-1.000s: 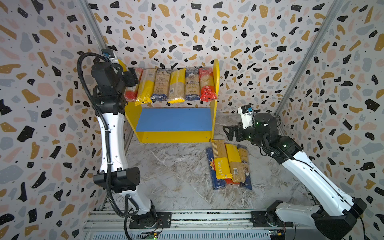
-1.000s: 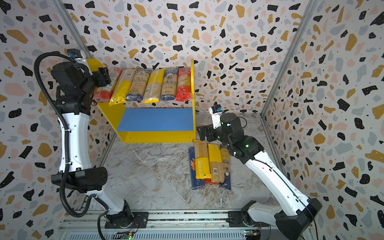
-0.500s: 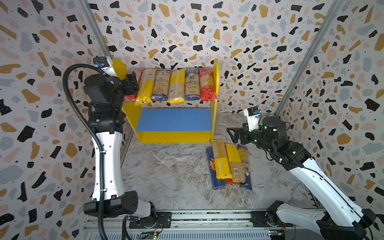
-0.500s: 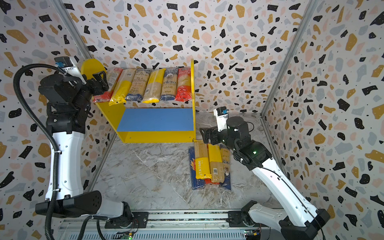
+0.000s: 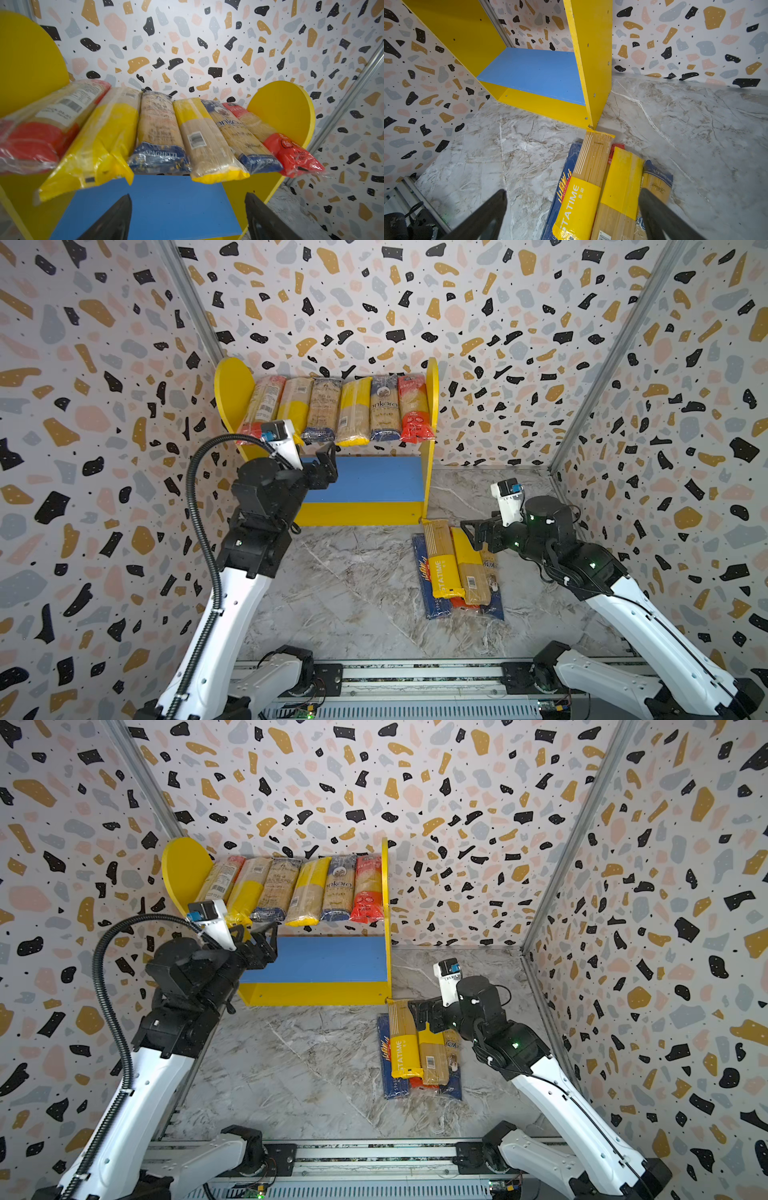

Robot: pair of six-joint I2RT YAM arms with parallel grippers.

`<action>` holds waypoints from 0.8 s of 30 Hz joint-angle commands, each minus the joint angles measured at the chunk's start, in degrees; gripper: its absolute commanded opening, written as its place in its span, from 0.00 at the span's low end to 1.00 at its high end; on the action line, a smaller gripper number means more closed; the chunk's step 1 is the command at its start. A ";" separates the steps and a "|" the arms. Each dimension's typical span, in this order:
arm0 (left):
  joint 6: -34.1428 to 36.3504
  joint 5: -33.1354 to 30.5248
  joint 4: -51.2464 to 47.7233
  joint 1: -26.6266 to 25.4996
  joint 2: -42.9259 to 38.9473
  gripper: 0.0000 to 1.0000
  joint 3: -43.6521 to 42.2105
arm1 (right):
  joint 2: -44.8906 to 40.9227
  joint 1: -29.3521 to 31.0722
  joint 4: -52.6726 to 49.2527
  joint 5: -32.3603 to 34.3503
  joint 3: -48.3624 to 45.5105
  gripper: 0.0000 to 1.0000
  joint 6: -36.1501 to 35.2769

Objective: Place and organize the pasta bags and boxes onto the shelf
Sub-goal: 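Lower the package onto the pink shelf and open the left gripper, then withdraw the left gripper and lower it to the yellow-banded package on the table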

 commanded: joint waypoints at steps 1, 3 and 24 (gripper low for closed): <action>-3.98 -4.29 4.54 -4.91 -2.82 0.83 -5.37 | -2.70 -0.11 -1.09 -0.25 -1.63 0.99 2.03; -6.47 -4.76 5.13 -8.20 -3.80 0.83 -9.72 | -3.91 -0.16 -0.88 -0.28 -3.09 0.99 3.04; -21.95 -20.63 17.25 -46.43 29.41 0.84 -21.54 | -11.27 0.30 -1.11 4.12 -11.47 0.99 6.36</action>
